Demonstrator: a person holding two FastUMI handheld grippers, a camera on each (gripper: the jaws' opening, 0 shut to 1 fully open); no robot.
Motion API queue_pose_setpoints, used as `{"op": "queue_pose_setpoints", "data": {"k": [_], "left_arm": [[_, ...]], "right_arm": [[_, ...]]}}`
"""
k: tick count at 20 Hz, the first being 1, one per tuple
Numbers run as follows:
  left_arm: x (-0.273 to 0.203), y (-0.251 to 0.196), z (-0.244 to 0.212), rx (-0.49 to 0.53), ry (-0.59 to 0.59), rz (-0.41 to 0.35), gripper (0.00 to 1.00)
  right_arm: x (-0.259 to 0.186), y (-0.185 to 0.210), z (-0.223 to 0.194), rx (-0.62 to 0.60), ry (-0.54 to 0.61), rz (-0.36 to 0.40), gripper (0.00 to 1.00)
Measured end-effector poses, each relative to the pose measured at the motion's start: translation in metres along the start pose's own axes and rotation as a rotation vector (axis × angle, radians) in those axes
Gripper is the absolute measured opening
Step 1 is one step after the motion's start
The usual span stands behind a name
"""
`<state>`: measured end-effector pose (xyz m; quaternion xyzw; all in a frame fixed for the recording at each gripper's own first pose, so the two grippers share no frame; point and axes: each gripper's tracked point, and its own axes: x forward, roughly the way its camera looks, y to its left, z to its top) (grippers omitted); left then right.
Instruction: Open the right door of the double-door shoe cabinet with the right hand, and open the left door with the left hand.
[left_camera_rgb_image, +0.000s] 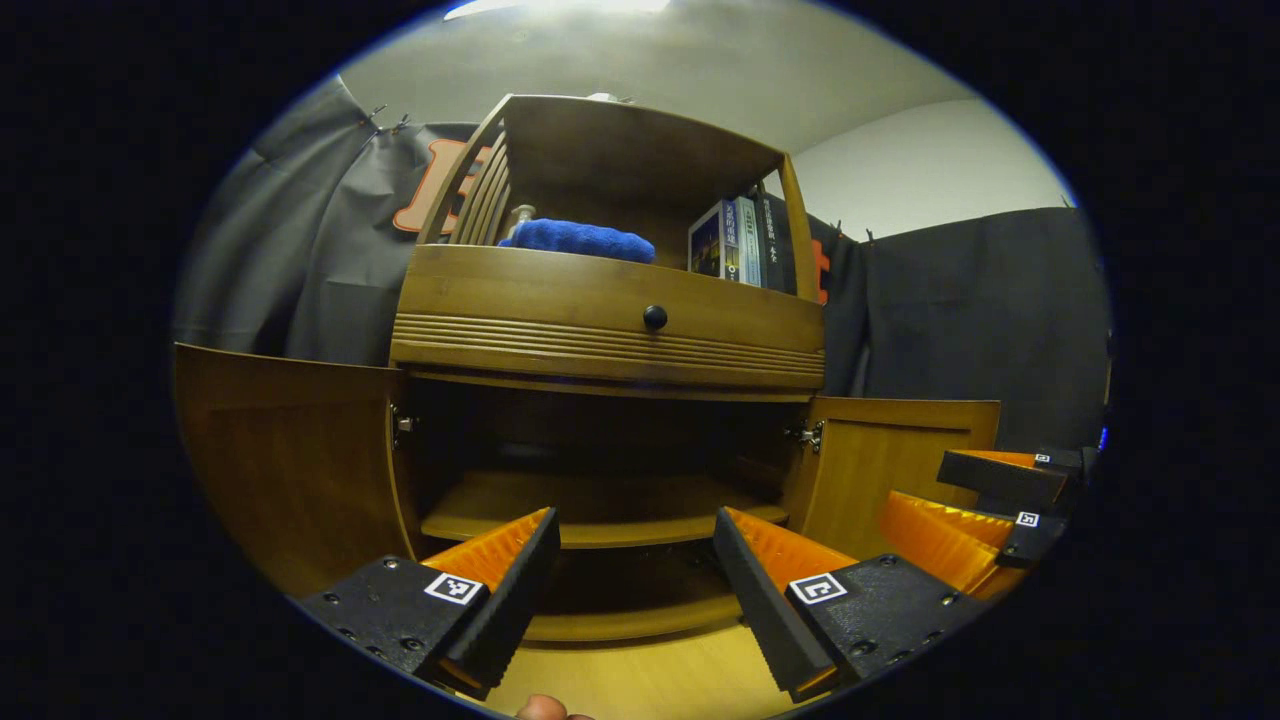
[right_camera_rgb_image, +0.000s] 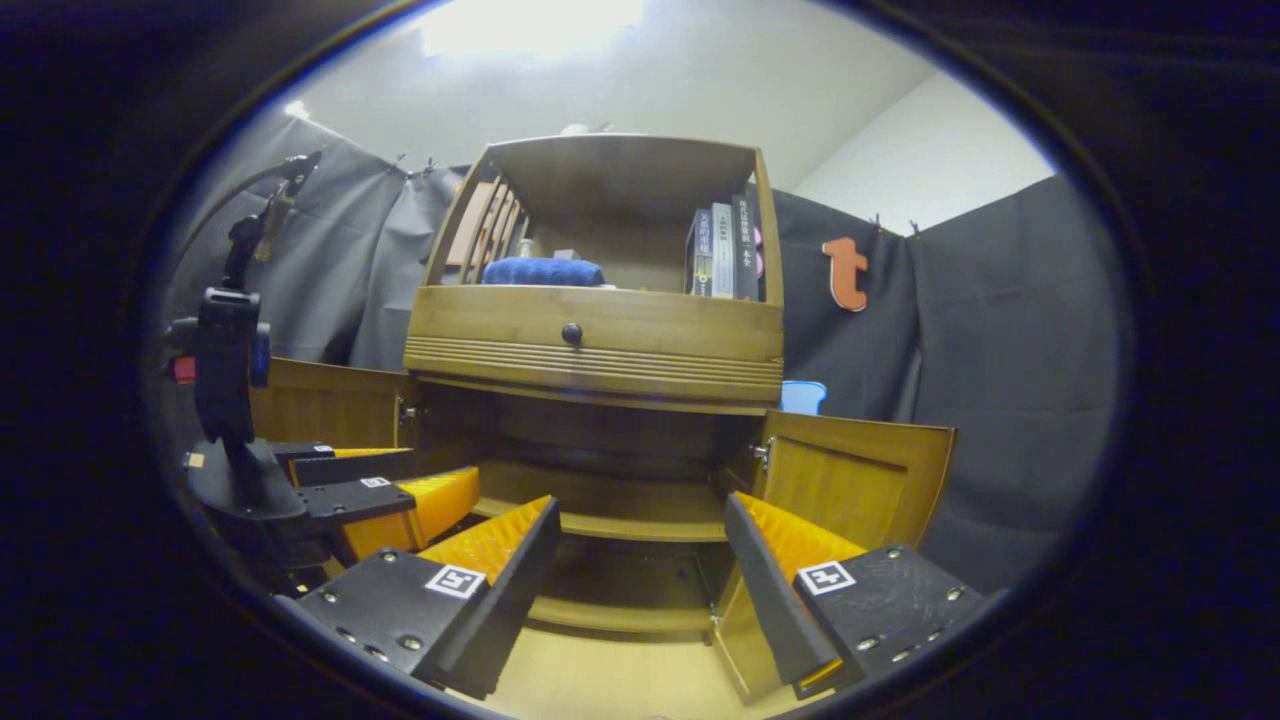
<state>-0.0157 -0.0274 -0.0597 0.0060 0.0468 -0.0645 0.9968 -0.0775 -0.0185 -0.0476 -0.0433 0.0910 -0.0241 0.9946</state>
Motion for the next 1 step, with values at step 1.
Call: {"op": "queue_pose_setpoints", "data": {"k": [1], "left_arm": [[0.0015,-0.0025,0.0008,-0.001,-0.001,-0.014,0.95]], "right_arm": [[-0.0034,-0.0039,0.0024,0.007,-0.006,-0.016,0.98]]}}
